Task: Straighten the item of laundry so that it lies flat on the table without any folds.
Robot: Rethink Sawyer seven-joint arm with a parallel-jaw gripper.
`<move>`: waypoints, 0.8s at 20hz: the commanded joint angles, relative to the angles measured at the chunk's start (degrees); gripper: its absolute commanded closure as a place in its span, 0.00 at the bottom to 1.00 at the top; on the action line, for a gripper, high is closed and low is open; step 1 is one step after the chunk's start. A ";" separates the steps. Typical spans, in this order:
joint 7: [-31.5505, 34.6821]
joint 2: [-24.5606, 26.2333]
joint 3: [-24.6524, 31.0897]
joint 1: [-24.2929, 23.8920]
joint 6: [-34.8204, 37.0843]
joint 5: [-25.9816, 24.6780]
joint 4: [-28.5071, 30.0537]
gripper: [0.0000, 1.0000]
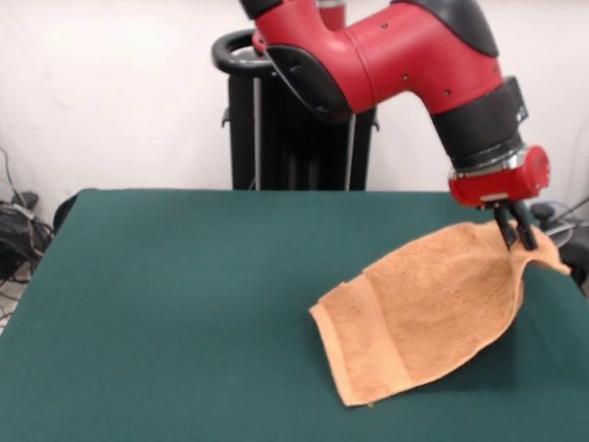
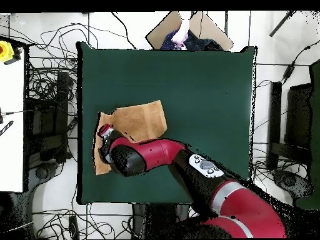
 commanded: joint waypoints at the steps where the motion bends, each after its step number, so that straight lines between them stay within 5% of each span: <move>1: 0.80 -4.80 8.96 -3.70 7.26 2.21 4.00 1.00; 6: 1.37 -7.30 10.95 -4.73 8.91 3.89 5.41 1.00; 16: 2.98 0.52 1.24 4.41 0.76 1.30 -1.59 1.00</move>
